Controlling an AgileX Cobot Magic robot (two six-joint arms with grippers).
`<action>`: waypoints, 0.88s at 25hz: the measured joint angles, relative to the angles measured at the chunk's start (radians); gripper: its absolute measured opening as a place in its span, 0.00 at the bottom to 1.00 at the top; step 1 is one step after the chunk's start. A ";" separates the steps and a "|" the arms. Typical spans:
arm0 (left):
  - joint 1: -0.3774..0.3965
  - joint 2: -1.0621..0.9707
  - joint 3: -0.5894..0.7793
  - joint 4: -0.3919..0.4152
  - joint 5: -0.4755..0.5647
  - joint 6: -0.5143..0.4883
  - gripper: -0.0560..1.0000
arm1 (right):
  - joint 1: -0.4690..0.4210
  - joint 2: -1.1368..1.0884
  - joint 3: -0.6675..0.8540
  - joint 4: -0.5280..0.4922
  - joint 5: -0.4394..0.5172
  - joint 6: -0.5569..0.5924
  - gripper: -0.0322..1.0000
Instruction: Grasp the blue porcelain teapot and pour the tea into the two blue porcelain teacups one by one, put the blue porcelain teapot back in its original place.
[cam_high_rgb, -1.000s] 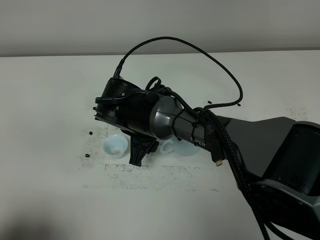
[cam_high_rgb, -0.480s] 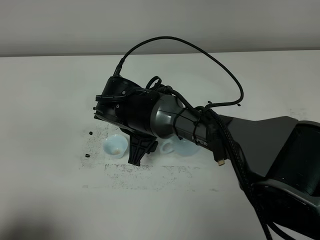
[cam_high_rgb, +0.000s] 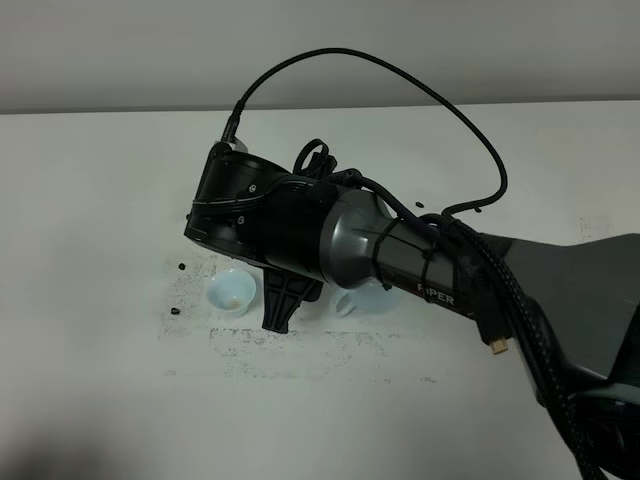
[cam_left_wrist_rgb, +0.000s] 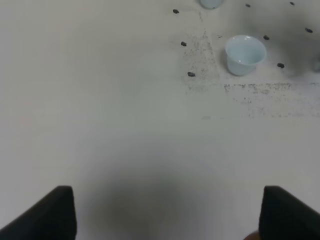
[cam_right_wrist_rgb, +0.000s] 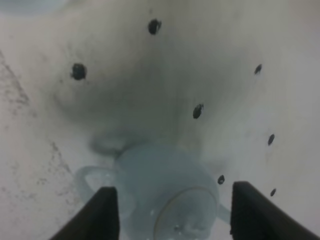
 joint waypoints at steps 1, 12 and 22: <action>0.000 0.000 0.000 0.000 0.000 0.000 0.76 | 0.009 -0.007 0.000 0.000 0.000 0.002 0.53; 0.000 0.000 0.000 0.000 0.000 0.000 0.76 | 0.023 -0.018 0.020 0.012 -0.096 0.006 0.53; 0.000 0.000 0.000 0.000 0.000 0.000 0.76 | -0.021 0.042 0.041 -0.007 -0.077 0.007 0.53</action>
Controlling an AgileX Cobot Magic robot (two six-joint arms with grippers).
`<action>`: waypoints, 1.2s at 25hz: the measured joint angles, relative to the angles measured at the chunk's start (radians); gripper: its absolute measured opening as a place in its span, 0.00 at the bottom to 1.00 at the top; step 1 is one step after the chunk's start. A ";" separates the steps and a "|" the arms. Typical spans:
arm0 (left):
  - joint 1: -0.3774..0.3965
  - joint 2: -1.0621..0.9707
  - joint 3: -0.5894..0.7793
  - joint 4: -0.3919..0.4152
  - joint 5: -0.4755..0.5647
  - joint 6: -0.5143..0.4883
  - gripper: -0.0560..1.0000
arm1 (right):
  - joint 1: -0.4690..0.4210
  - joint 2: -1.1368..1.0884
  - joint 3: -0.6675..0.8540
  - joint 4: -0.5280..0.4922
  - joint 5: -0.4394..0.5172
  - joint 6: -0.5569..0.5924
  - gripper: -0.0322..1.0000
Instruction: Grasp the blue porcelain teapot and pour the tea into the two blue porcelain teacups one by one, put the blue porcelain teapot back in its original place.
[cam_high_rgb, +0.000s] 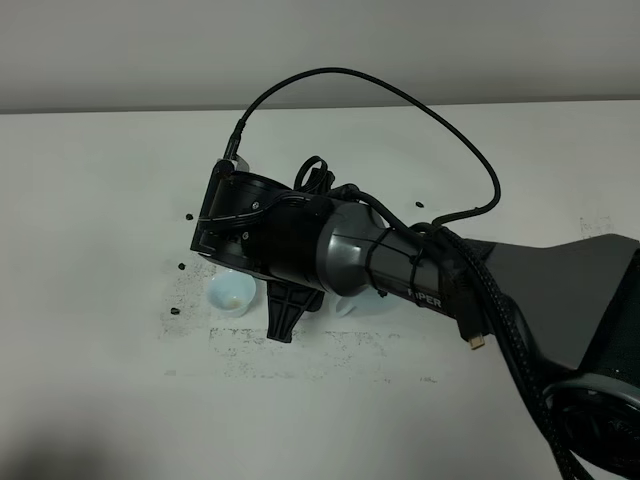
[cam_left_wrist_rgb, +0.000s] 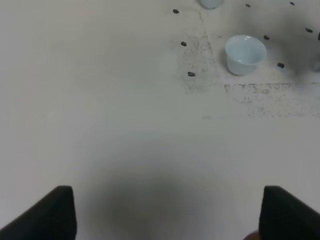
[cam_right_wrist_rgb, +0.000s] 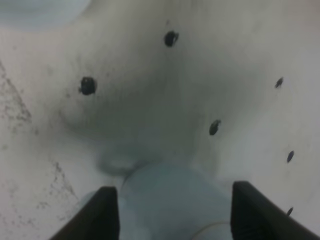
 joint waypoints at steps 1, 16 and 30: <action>0.000 0.000 0.000 0.000 0.000 0.000 0.76 | -0.002 0.004 0.000 0.001 0.002 0.000 0.53; 0.000 0.000 0.000 0.000 0.000 0.000 0.76 | -0.005 0.008 0.000 -0.004 0.070 0.000 0.53; 0.000 0.000 0.000 0.000 0.000 0.000 0.76 | -0.002 0.008 0.000 0.049 0.073 0.002 0.53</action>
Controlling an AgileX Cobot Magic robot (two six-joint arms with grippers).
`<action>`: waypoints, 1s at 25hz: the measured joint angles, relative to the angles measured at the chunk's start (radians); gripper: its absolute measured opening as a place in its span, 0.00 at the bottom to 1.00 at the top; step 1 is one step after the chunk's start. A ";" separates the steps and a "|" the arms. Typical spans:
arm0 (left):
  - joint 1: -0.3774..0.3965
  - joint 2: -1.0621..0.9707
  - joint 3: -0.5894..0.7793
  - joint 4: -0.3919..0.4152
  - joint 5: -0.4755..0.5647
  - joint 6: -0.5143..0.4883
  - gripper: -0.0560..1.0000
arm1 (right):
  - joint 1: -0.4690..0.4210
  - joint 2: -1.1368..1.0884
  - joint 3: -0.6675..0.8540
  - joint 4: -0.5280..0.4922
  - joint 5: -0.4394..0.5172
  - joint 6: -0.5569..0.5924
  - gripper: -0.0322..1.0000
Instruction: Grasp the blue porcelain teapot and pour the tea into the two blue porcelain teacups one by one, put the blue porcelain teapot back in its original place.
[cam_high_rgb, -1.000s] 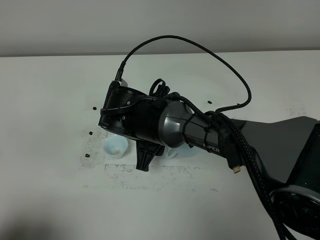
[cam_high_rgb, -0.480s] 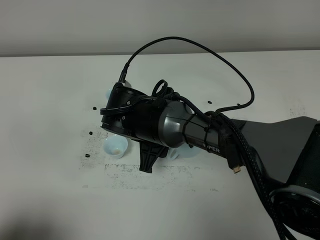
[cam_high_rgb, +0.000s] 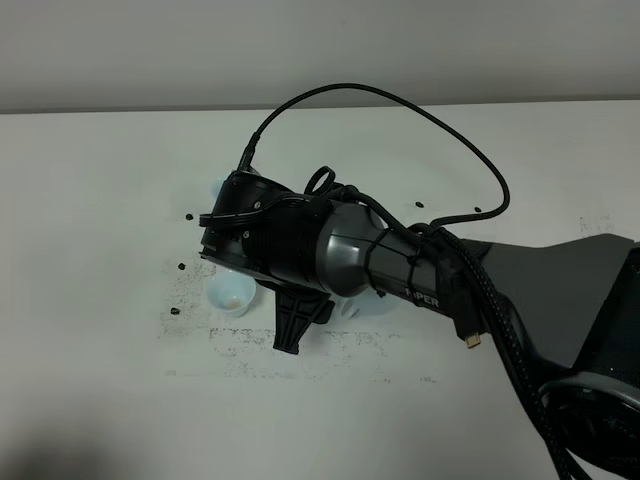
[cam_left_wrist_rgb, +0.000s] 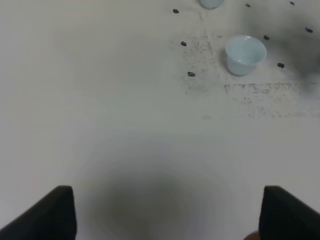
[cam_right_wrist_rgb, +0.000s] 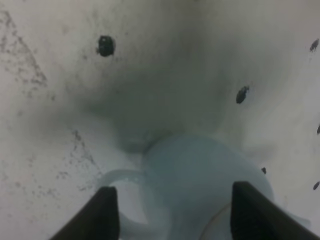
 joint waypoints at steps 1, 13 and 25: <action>0.000 0.000 0.000 0.000 0.000 0.000 0.76 | 0.000 0.000 0.000 0.001 0.000 0.000 0.53; 0.000 0.000 0.000 0.000 0.000 0.000 0.76 | 0.050 -0.082 0.000 0.052 0.001 0.097 0.53; 0.000 0.000 0.000 0.000 0.000 0.000 0.76 | 0.045 -0.097 0.000 0.102 -0.172 0.164 0.53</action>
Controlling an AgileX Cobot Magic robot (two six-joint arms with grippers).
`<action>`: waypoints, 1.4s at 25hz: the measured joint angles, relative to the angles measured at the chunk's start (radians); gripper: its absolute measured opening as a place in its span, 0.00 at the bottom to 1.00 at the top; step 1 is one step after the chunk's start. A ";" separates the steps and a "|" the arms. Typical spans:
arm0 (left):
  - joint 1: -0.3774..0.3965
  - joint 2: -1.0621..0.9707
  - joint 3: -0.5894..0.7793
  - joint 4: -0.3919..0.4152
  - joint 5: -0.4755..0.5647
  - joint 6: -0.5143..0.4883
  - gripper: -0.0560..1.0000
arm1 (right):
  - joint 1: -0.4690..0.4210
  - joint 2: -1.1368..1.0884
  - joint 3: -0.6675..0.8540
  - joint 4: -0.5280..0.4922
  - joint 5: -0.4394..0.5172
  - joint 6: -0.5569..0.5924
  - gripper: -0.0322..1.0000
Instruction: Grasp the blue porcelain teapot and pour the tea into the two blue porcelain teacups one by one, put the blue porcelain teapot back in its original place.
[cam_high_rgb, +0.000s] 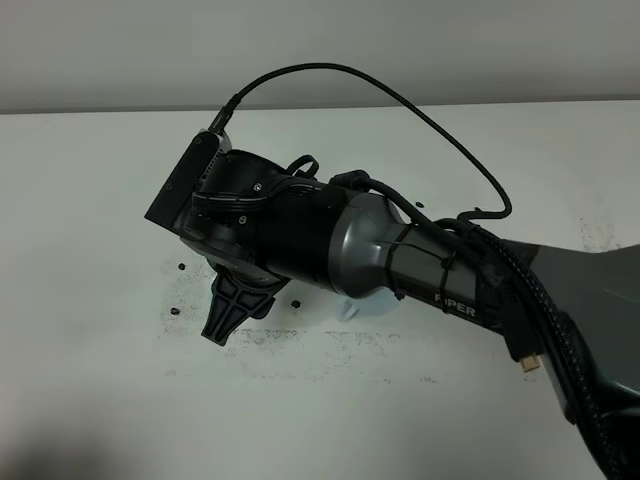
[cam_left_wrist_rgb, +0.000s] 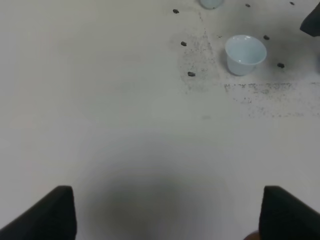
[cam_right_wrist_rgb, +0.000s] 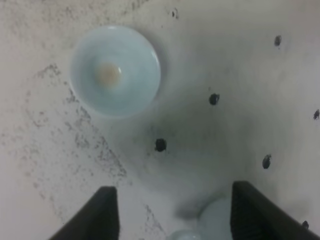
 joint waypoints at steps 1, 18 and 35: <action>0.000 0.000 0.000 0.000 0.000 0.000 0.76 | -0.001 0.008 0.000 0.002 0.002 -0.004 0.53; 0.000 0.000 0.000 0.000 0.000 0.000 0.76 | -0.005 0.026 0.000 -0.016 -0.119 -0.265 0.53; 0.000 0.000 0.000 0.004 0.000 0.000 0.76 | -0.046 0.058 0.000 -0.081 0.011 -0.265 0.47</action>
